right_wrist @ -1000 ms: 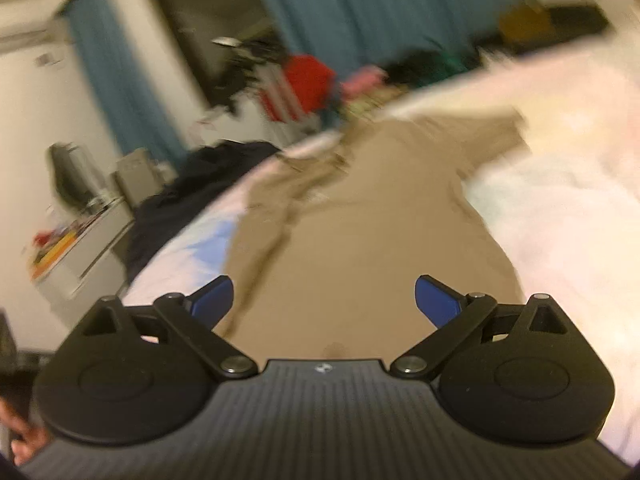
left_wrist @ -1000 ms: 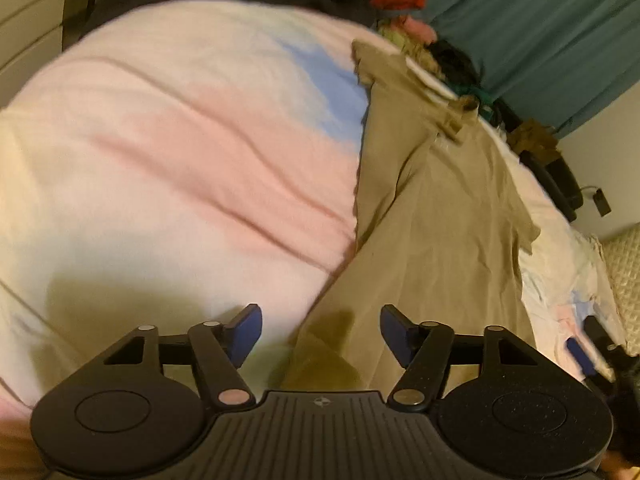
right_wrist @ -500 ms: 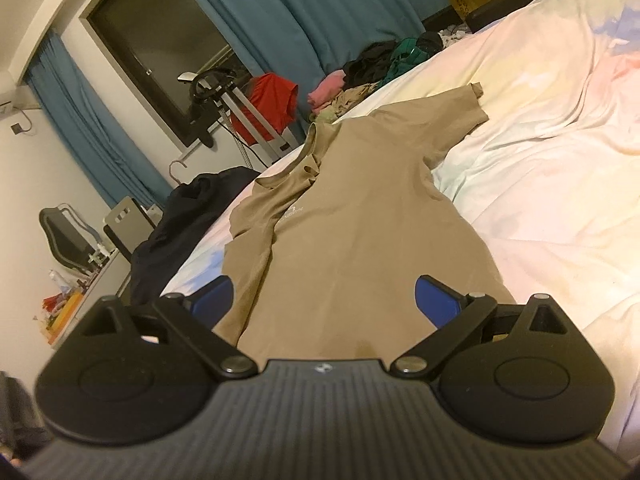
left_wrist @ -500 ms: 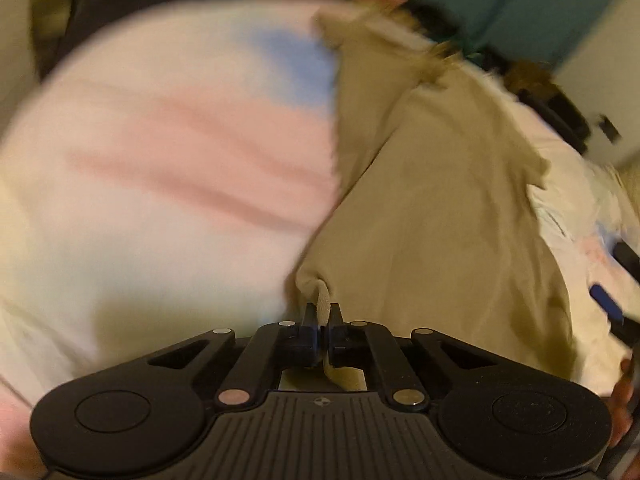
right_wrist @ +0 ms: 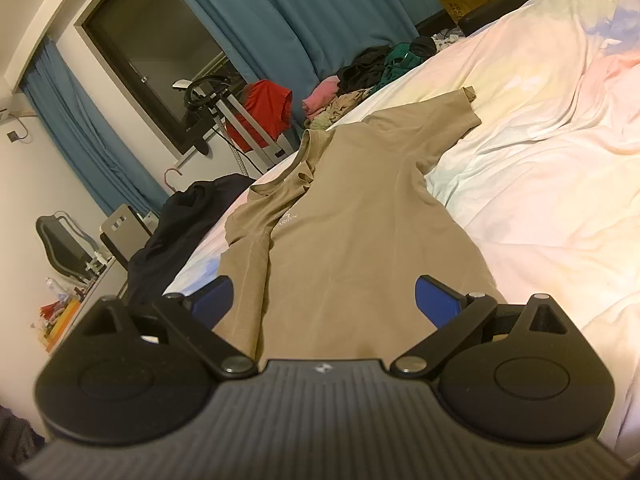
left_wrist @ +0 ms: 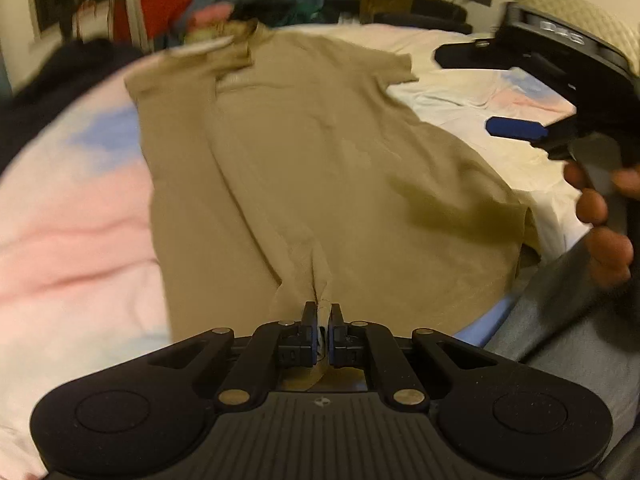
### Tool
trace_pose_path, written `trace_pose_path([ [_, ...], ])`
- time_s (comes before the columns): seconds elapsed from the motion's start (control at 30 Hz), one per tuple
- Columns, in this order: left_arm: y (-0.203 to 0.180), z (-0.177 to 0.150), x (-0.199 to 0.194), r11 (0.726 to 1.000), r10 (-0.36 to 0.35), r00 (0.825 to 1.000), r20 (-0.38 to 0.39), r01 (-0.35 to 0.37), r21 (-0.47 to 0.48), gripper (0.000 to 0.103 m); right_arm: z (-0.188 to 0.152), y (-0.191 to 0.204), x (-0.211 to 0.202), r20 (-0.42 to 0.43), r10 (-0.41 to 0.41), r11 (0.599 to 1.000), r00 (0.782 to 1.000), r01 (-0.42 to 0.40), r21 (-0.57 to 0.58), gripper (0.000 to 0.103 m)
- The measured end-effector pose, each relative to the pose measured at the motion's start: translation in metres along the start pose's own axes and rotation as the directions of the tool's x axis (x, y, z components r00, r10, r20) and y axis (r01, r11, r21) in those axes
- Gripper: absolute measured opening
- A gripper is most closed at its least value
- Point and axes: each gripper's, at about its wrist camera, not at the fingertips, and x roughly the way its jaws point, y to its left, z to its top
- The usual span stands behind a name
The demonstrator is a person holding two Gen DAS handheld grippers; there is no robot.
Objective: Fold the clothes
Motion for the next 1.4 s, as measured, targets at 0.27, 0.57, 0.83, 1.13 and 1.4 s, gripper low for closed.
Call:
trace_pose_path([
  [0.27,0.002,0.004,-0.026,1.0,0.023,0.993,0.113,-0.021,-0.021,0.062,0.0,0.005,-0.007,0.035,-0.016,0.999,0.999,0.017,-0.042,0.099],
  [0.57,0.01,0.058,-0.053,0.993,0.116,0.93,0.35,-0.113,-0.029,0.084,-0.002,0.028,-0.038,0.271,-0.091,0.965,0.958,0.152,-0.212,0.099],
  [0.83,0.033,0.095,-0.042,0.984,0.165,0.896,0.413,-0.119,-0.134,0.09,-0.004,0.034,-0.029,0.26,-0.099,0.946,0.96,0.172,-0.276,0.099],
  [1.13,0.084,0.072,-0.045,0.946,0.241,0.899,0.366,-0.133,-0.296,0.091,0.026,0.039,0.006,0.172,-0.015,0.975,0.985,0.053,-0.215,0.099],
  [1.4,0.104,0.064,-0.039,0.922,0.25,0.912,0.326,-0.121,-0.367,0.092,0.093,-0.05,0.101,0.09,-0.036,0.973,0.995,0.014,0.231,0.099],
])
